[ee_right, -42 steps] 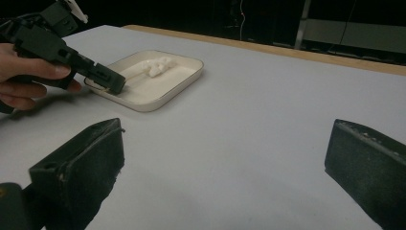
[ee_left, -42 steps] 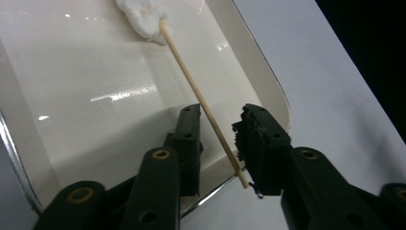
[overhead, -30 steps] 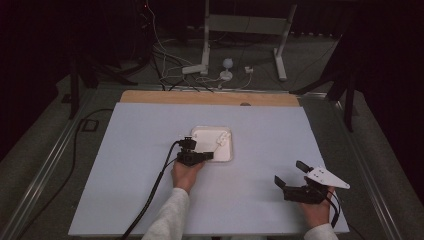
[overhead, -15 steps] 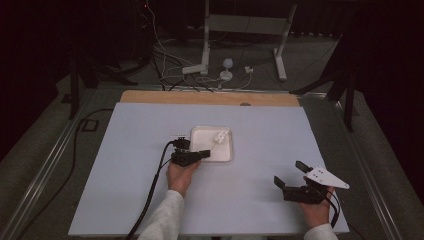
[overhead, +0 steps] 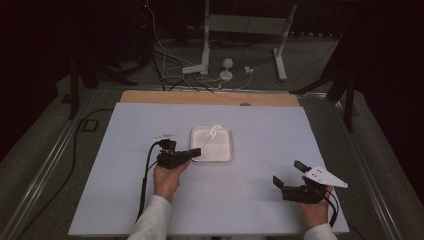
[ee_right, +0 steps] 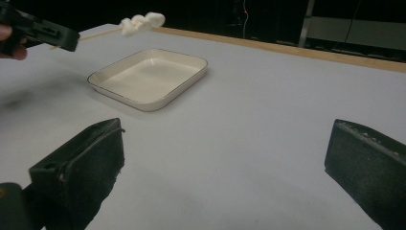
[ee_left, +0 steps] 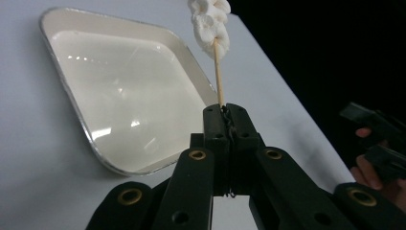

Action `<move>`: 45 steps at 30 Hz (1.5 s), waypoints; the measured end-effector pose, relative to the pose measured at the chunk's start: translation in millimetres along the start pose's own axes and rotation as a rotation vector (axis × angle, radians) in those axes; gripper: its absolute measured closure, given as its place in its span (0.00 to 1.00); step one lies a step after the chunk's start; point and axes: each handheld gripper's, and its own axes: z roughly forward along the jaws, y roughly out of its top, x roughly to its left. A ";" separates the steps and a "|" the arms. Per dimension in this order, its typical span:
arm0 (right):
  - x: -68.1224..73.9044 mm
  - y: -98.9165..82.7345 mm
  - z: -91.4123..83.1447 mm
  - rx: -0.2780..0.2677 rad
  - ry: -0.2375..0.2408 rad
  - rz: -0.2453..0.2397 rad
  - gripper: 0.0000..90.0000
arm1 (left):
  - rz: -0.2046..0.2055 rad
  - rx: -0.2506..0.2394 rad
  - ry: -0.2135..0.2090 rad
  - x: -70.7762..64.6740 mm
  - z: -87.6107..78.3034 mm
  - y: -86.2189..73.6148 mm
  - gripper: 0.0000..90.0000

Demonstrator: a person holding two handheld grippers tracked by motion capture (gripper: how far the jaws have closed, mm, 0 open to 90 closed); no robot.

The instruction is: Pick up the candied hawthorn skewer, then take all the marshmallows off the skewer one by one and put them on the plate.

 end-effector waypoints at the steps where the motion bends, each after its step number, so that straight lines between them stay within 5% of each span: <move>1: 0.1 0.1 -0.1 0.000 0.001 -0.001 0.00 | 0.001 -0.008 0.000 0.7 -3.5 -0.6 1.00; 16: 5.2 2.2 0.9 -0.009 0.010 -0.012 0.00 | 0.049 -0.065 -0.025 6.4 -47.6 -15.2 1.00; 28: 7.1 7.7 3.7 -0.020 0.038 0.028 0.00 | 0.092 -0.080 -0.076 -0.1 -58.9 -25.8 1.00; 35: 18.5 35.9 9.2 -0.040 0.085 0.005 0.00 | 0.097 -0.120 -0.112 -4.2 -68.6 -29.5 1.00; 45: 34.5 83.1 51.9 -0.007 0.157 0.065 0.00 | 0.133 -0.115 -0.152 -11.9 -67.2 -31.9 1.00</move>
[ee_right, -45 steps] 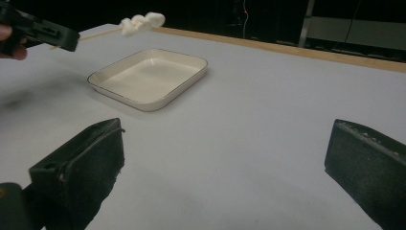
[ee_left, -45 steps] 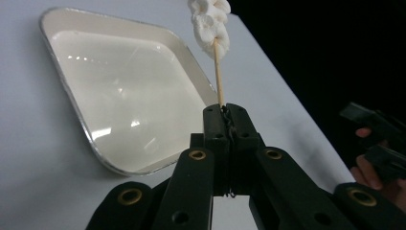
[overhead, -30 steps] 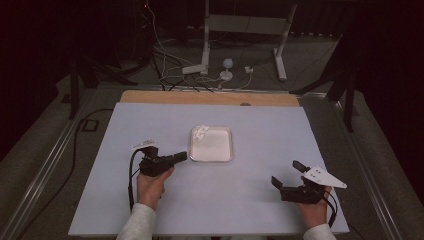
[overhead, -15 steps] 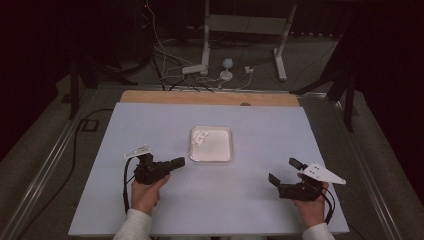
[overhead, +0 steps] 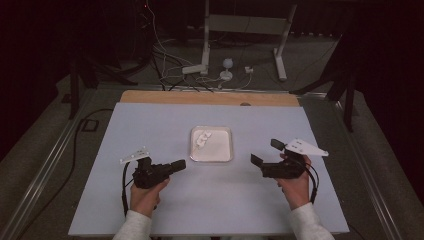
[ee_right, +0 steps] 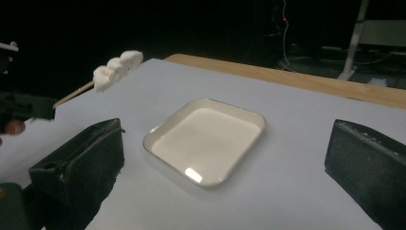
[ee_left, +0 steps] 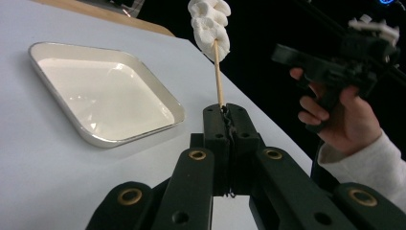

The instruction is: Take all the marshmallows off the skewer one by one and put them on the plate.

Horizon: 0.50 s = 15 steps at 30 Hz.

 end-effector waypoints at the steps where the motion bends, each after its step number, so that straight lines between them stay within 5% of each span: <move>1: 4.2 7.5 9.6 0.009 0.018 -0.002 0.00 | 0.001 0.003 -0.002 -0.6 1.1 -0.4 1.00; 15: 24.9 31.5 49.3 0.045 0.113 0.005 0.00 | 0.038 0.028 -0.022 -8.1 9.3 -4.4 1.00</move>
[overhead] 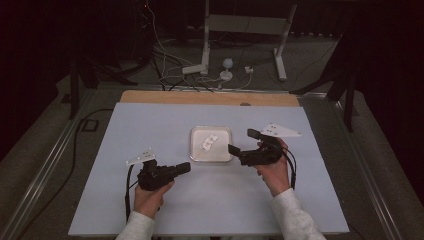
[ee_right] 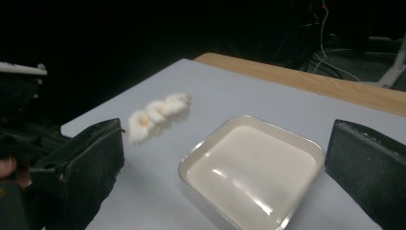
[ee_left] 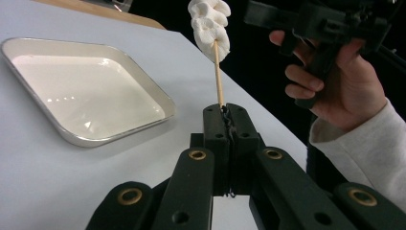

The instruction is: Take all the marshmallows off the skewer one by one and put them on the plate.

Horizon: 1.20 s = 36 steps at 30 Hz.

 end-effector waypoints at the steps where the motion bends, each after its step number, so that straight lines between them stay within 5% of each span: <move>1: 1.5 3.1 3.6 0.004 0.012 0.006 0.00 | 0.002 0.002 -0.003 -0.9 0.6 -0.4 1.00; 18: 5.7 15.2 24.0 0.068 0.091 0.087 0.13 | 0.013 -0.006 -0.024 -5.1 5.4 -1.6 1.00; 28: -1.9 15.2 38.3 0.119 0.149 0.277 0.57 | 0.026 -0.011 -0.035 -5.9 6.8 -1.9 1.00; 36: -2.2 12.3 43.9 0.153 0.225 0.357 0.73 | 0.027 -0.008 -0.037 -5.3 8.4 -3.1 1.00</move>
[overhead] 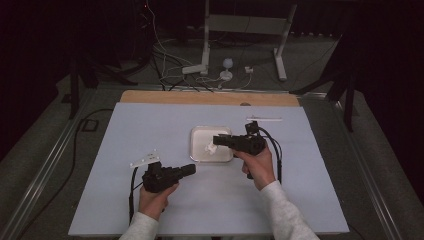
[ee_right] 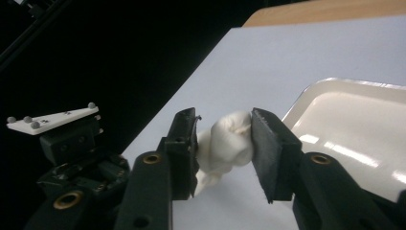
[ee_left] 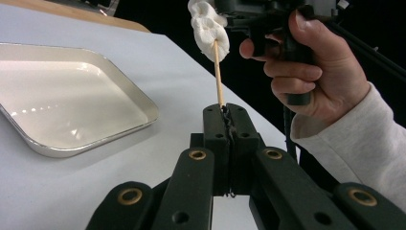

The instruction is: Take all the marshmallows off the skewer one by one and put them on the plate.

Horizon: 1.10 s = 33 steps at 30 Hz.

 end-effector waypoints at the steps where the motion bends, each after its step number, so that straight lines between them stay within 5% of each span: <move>1: 0.6 0.0 0.2 0.003 -0.001 0.001 0.76 | 0.004 0.007 0.004 0.0 0.5 -0.3 1.00; 10: 3.2 1.8 -5.0 -0.024 -0.010 -0.012 0.87 | 0.071 0.091 0.036 -6.9 13.1 -1.6 1.00; 24: 6.8 7.6 -6.7 -0.087 -0.032 -0.027 0.89 | 0.067 0.075 0.017 -3.1 6.3 1.1 1.00; 30: 10.8 11.4 -11.1 -0.116 -0.051 -0.043 0.89 | 0.100 0.105 0.029 -3.0 5.1 1.2 1.00; 33: 7.7 20.4 -24.9 -0.188 -0.062 -0.029 0.90 | 0.059 0.085 0.027 2.9 2.2 -2.5 1.00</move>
